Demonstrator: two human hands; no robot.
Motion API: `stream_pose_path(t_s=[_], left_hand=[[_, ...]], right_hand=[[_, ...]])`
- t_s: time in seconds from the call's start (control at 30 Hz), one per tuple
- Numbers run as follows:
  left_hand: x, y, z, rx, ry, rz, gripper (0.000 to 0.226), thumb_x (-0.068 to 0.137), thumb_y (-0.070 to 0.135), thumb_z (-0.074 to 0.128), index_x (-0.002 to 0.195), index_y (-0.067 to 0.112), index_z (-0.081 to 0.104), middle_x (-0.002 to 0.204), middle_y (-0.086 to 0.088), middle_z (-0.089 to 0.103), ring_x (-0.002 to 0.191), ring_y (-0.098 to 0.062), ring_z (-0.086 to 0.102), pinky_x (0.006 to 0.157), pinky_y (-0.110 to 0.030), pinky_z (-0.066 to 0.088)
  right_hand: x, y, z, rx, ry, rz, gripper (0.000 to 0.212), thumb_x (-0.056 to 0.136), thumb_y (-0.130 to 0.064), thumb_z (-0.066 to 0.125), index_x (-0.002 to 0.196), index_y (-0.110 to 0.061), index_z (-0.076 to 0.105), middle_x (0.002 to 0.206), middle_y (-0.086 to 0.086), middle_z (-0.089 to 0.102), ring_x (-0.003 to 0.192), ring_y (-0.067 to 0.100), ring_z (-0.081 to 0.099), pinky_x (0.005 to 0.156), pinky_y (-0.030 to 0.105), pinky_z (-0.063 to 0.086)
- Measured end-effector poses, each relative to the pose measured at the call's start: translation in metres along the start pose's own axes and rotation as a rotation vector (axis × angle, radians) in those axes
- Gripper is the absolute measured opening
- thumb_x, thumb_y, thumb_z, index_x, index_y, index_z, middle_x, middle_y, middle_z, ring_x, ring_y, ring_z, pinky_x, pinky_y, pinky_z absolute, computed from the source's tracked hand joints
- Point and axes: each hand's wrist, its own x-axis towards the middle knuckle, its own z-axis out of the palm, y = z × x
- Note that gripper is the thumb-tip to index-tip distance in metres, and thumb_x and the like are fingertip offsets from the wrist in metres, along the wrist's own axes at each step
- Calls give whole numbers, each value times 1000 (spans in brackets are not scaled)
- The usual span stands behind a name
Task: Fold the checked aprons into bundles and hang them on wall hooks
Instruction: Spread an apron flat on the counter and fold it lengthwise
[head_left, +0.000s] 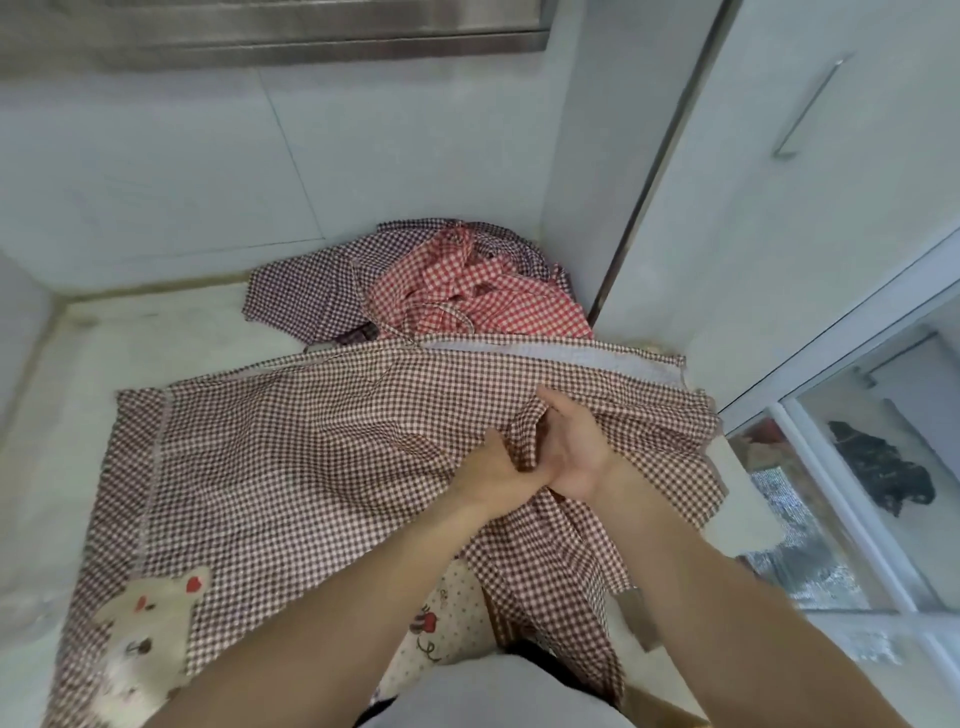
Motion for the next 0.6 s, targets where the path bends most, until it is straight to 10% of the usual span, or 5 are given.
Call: stream_pose_path(t_s=[0.2,0.47,0.6], left_hand=[[30,-3,9,110,115,-61,24,95,24,55,112,10,64,110,-5,67,97,-21,62,85,-29,50],[60,-5,-37,-751,32,-439,23,100,20,51,113,1,58,101,-15,67,89,-30,65,70,-37,56],[64,-16,-55,-31,-132,-271,82,71,35,85,139,8,48,130,-6,59,113,-25,59,87,-29,49]], right_hand=[[12,-11,-28,-134,124,113,42,97,-43,40,121,-13,58,103,11,71,95,29,66,80,44,53],[30,-18,-57,-428,332,201,49,98,-38,54,144,-23,40,139,9,52,120,29,53,105,57,40],[36,-16,-53,-512,369,179,71,92,-48,63,147,-41,17,140,14,47,122,32,51,100,56,44]])
